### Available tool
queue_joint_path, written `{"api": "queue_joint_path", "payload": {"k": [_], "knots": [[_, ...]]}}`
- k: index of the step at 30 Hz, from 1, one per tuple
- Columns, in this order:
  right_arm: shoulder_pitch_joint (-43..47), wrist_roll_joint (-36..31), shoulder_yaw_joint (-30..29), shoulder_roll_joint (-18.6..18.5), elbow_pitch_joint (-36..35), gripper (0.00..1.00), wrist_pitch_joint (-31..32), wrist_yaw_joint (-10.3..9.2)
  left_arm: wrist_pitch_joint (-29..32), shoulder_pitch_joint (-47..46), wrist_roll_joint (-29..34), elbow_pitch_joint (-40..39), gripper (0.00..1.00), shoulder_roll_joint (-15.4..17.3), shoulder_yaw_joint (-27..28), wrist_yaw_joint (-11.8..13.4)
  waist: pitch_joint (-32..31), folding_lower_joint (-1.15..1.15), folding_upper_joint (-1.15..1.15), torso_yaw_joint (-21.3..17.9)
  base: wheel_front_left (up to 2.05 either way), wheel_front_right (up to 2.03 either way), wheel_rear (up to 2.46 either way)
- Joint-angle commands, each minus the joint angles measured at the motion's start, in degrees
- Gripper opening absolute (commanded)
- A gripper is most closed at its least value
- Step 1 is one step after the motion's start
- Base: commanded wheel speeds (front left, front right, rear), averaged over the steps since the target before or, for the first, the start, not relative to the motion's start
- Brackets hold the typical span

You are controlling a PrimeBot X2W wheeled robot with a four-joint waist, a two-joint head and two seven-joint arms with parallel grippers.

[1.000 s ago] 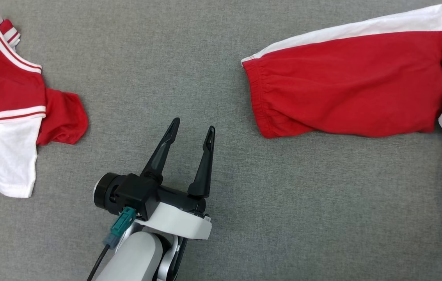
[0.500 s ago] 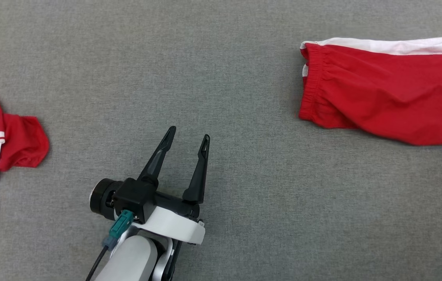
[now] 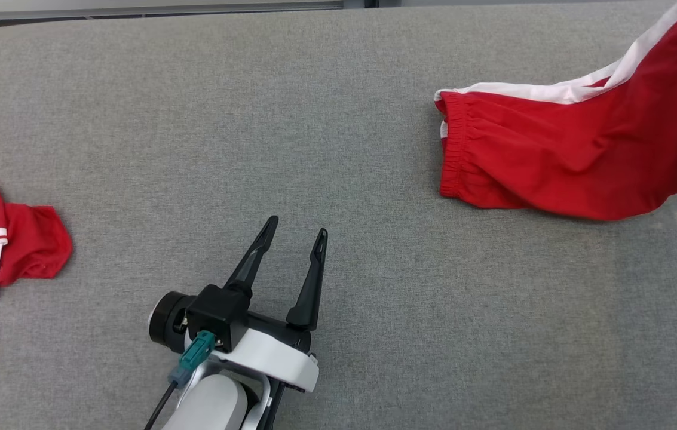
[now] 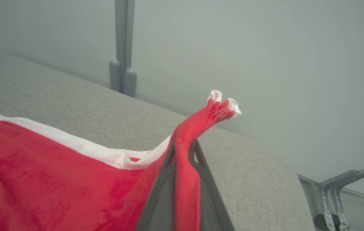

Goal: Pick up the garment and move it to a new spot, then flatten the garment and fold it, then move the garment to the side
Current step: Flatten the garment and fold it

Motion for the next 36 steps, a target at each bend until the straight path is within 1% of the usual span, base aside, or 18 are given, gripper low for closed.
{"api": "queue_joint_path", "payload": {"k": [1,5,6,16,20,26,27,28,29,31,32,33,36], "knots": [[-0.46,-1.32,0.02,1.21,-0.25,0.00,0.50,-0.14,-0.16,0.95,-0.56,0.42,1.00,0.32,0.20,-0.24,-0.70,0.00,0.00,0.43,0.00,0.00,0.00],[-0.15,-3.66,-0.81,4.58,-0.85,0.00,1.09,-0.14,-0.24,1.82,-1.17,0.99,1.00,0.33,0.31,-0.21,-1.52,0.00,0.00,1.63,0.00,0.00,0.00],[-0.15,-3.66,-0.81,4.58,-0.85,0.00,1.09,-0.14,-0.24,1.82,-1.17,0.99,1.00,0.33,0.31,-0.21,-1.52,0.00,0.00,1.63,0.00,0.00,0.00],[4.43,-7.46,-4.09,11.59,-3.21,0.00,2.94,-0.14,-0.43,2.62,-1.98,1.21,1.00,-0.46,-0.13,-0.14,-1.67,0.00,0.00,4.86,0.00,0.00,0.00],[6.46,-8.96,-5.61,14.69,-4.52,0.00,3.56,-0.13,-0.50,2.62,-1.89,1.55,1.00,-0.62,-0.06,-0.37,-1.25,0.00,0.00,5.48,0.00,0.00,0.00],[9.43,-11.44,-7.74,18.22,-6.96,0.00,5.30,-0.13,-0.50,2.01,-1.56,1.68,1.00,-0.83,0.03,-0.54,-0.52,0.00,0.00,5.68,0.00,0.00,0.00],[10.03,-11.59,-8.18,18.76,-7.33,0.24,5.53,-0.13,-0.50,1.88,-1.52,1.70,1.00,-0.88,0.00,-0.55,-0.42,0.00,0.00,5.63,0.00,0.00,0.00],[10.62,-11.61,-8.69,19.23,-7.87,0.74,5.79,-0.13,-0.51,1.75,-1.48,1.73,1.00,-0.92,-0.01,-0.57,-0.34,0.00,0.00,5.58,0.00,0.00,0.00],[11.24,-11.47,-9.34,19.64,-8.69,1.00,5.56,-0.13,-0.51,1.60,-1.42,1.75,1.00,-0.95,0.00,-0.59,-0.30,0.00,0.00,5.50,0.00,0.00,0.00],[12.90,-9.76,-10.87,20.46,-11.03,1.00,5.32,-0.13,-0.52,1.45,-1.42,1.85,1.00,-0.98,0.15,-0.62,-0.31,0.00,0.00,5.26,0.00,0.00,0.00],[14.18,-7.67,-12.82,19.71,-14.70,1.00,4.20,-0.14,-0.51,1.40,-1.40,1.96,1.00,-1.02,0.32,-0.63,-0.49,0.00,0.00,4.92,0.00,0.00,0.00],[14.65,-7.14,-13.96,18.74,-16.71,1.00,3.25,-0.14,-0.51,1.49,-1.38,1.97,1.00,-1.02,0.45,-0.60,-0.71,0.00,0.00,4.68,0.00,0.00,0.00],[16.68,-8.13,-17.55,14.80,-21.80,1.00,-0.47,-0.13,-0.48,2.16,-1.34,1.59,1.00,-1.10,1.26,-0.57,-1.87,0.00,0.00,3.72,0.00,0.00,0.00]]}}
